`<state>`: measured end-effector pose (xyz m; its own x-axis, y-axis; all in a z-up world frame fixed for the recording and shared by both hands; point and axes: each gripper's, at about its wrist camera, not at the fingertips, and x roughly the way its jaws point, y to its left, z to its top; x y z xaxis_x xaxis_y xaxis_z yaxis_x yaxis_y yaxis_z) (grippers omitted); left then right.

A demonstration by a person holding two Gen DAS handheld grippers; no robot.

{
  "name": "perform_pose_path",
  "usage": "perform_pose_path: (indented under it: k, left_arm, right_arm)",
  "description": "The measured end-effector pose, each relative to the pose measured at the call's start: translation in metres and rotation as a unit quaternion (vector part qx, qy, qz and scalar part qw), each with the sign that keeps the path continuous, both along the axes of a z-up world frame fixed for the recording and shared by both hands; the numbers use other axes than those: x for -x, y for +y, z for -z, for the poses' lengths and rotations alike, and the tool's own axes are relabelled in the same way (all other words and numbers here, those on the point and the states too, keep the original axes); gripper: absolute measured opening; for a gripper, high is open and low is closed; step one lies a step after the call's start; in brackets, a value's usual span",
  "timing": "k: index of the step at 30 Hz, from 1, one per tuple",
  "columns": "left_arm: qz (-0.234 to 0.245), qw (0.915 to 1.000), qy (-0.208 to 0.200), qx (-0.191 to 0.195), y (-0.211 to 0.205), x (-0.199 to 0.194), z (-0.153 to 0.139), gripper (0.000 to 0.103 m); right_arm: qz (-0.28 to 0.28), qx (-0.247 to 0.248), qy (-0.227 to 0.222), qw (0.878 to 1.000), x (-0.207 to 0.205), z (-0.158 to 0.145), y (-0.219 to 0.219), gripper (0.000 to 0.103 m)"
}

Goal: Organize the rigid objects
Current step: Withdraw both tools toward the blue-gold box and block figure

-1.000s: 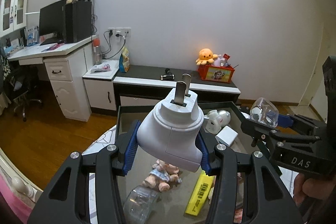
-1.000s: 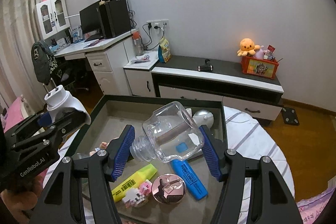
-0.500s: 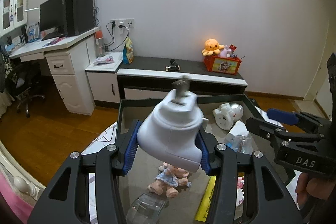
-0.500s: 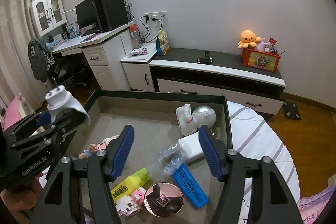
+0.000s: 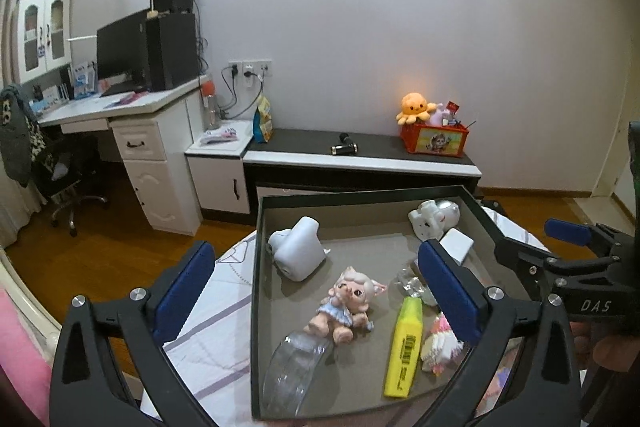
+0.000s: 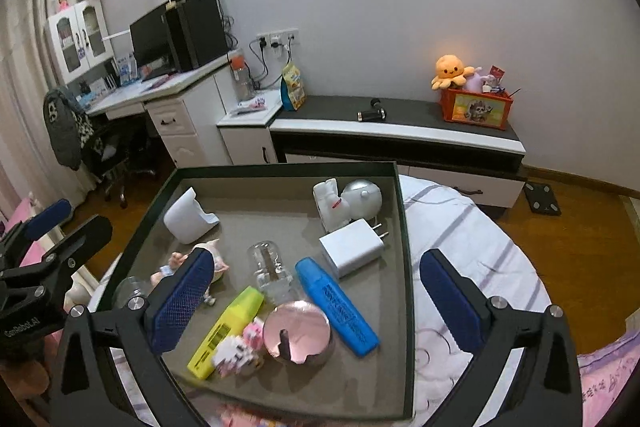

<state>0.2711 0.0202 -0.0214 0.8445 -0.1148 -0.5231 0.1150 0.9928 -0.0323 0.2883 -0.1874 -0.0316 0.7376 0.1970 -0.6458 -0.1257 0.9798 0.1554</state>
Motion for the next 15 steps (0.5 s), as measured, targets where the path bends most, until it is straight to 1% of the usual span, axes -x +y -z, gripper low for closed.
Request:
perform_pose_path:
  k: [3,10,15]
  left_arm:
    - [0.002,0.9999,-0.014,0.004,0.002,0.020,-0.011,0.103]
    - [0.013,0.9992,-0.038,-0.005,0.001,0.063,-0.030,0.103]
    - [0.014,0.9985,-0.052,-0.007,0.003,0.094,-0.041,0.103]
  right_arm:
    - [-0.002,0.000,-0.011,1.000,0.014,-0.008,0.000,0.103]
    - [-0.006,-0.001,-0.040,0.999,0.054,-0.029,0.004,0.103]
    - [-0.009,-0.006,-0.055,0.998,0.083,-0.037,0.006,0.103]
